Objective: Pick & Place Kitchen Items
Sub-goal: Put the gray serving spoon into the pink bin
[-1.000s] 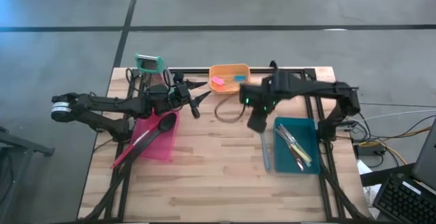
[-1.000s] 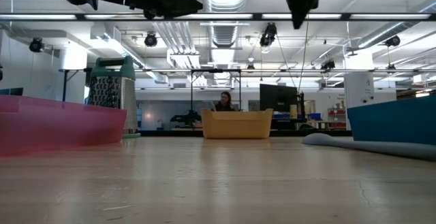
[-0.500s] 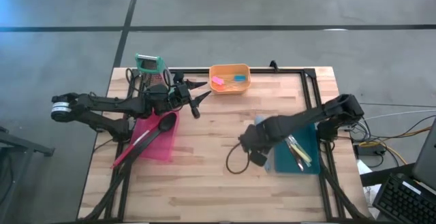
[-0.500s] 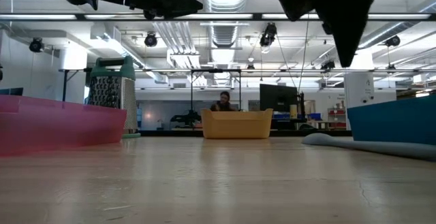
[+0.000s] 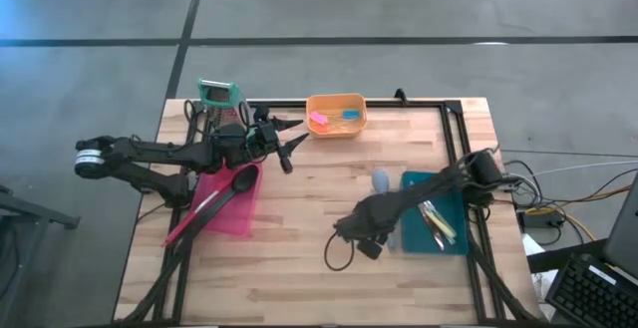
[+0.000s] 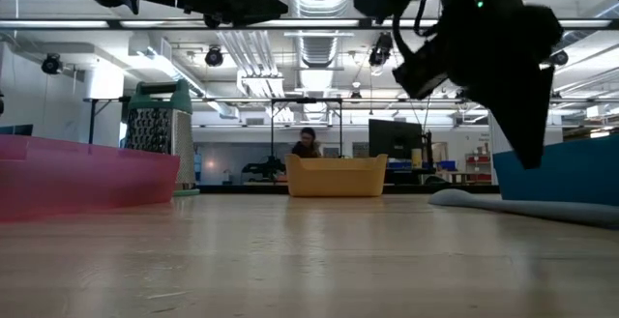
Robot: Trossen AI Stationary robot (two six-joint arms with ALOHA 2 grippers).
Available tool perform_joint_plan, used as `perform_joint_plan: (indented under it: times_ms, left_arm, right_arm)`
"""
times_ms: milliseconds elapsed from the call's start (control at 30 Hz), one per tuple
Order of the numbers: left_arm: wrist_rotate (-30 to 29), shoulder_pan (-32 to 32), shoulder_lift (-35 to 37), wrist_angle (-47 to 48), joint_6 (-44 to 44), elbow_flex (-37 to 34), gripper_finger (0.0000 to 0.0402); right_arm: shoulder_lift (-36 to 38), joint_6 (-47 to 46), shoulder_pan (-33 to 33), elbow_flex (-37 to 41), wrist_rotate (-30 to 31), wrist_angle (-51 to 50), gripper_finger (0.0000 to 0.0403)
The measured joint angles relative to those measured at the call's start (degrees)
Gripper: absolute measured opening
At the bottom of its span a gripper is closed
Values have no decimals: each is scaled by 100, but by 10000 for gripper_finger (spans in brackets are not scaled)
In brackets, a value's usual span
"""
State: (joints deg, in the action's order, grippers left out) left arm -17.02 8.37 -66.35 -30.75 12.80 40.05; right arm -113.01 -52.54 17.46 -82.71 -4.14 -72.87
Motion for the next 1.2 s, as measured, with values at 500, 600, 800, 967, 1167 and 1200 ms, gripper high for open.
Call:
perform_joint_plan:
  times_ms: [500, 600, 800, 967, 1167, 1200]
  left_arm:
    - [0, 1, 0, 71, -352, 0, 178]
    - [1, 0, 0, 86, -387, 0, 178]
    - [2, -1, 0, 86, -433, 0, 178]
    - [2, -1, 0, 87, -529, 0, 178]
    - [2, -1, 0, 88, -581, 0, 178]
    - [2, -1, 0, 88, -580, 0, 178]
  right_arm:
    - [-1268, 916, 108, -689, -872, -731, 95]
    - [-1340, 952, 101, -698, -951, -754, 100]
    - [-1347, 1015, 104, -685, -940, -739, 139]
    - [-1335, 1199, 78, -671, -902, -658, 183]
    - [-1308, 1293, 13, -650, -905, -452, 215]
    - [-1306, 1293, 1, -648, -927, -429, 216]
